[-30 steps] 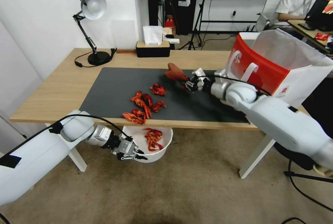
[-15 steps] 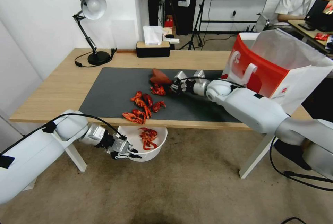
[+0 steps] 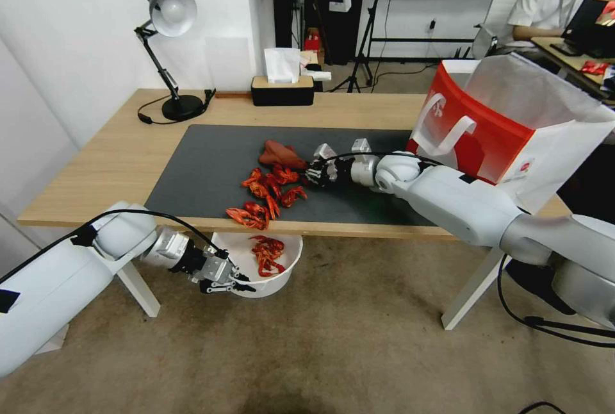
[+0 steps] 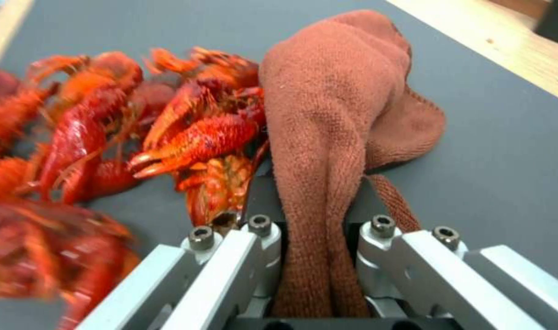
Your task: Sweep shrimp from table into container with towel, then put container into takeout bag.
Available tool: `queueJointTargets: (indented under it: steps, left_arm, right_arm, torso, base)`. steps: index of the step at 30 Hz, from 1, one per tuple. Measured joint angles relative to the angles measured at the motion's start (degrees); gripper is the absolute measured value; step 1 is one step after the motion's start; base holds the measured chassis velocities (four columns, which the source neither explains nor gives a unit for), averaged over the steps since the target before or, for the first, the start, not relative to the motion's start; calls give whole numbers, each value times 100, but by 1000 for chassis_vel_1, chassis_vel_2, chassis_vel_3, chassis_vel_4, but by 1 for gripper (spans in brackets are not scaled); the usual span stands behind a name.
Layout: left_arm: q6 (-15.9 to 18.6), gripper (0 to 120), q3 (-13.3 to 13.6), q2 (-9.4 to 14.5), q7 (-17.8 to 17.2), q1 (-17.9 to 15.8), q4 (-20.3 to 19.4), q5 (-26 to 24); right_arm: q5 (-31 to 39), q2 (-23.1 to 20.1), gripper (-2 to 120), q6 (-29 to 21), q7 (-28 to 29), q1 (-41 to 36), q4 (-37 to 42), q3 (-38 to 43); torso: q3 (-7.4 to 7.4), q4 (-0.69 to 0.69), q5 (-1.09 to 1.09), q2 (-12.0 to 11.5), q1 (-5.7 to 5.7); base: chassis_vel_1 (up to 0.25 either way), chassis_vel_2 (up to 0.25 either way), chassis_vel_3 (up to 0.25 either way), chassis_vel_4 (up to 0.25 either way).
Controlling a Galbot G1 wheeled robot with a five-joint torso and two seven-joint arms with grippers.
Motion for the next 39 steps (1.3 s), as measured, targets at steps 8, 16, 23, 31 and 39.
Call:
queueJointTargets:
  steps: [8,16,23,31,39]
  left_arm:
    - [-1,0,-17,34,7,-18,-22,0]
    - [2,0,-83,69,10,25,-83,-10]
    - [33,0,-145,81,8,105,-185,-44]
    - [47,0,-232,119,5,168,-262,-58]
    - [74,0,-406,174,-5,339,-393,-129]
  right_arm:
    - [74,-88,9,7,-80,0,397,-93]
    - [103,-207,9,-14,-149,-8,756,-214]
    - [91,-307,9,-28,-156,-75,1011,-280]
    - [36,-396,9,-40,-156,-165,1286,-321]
    - [-40,-400,9,-56,-143,-234,1476,-336]
  torso:
    - [0,0,0,0,0]
    - [0,0,0,0,0]
    - [0,0,0,0,0]
    - [0,0,1,0,0]
    - [-1,0,0,0,0]
  base:
    - [0,0,0,0]
    - [0,0,0,0]
    - [0,0,0,0]
    - [0,0,0,0]
    - [0,0,0,0]
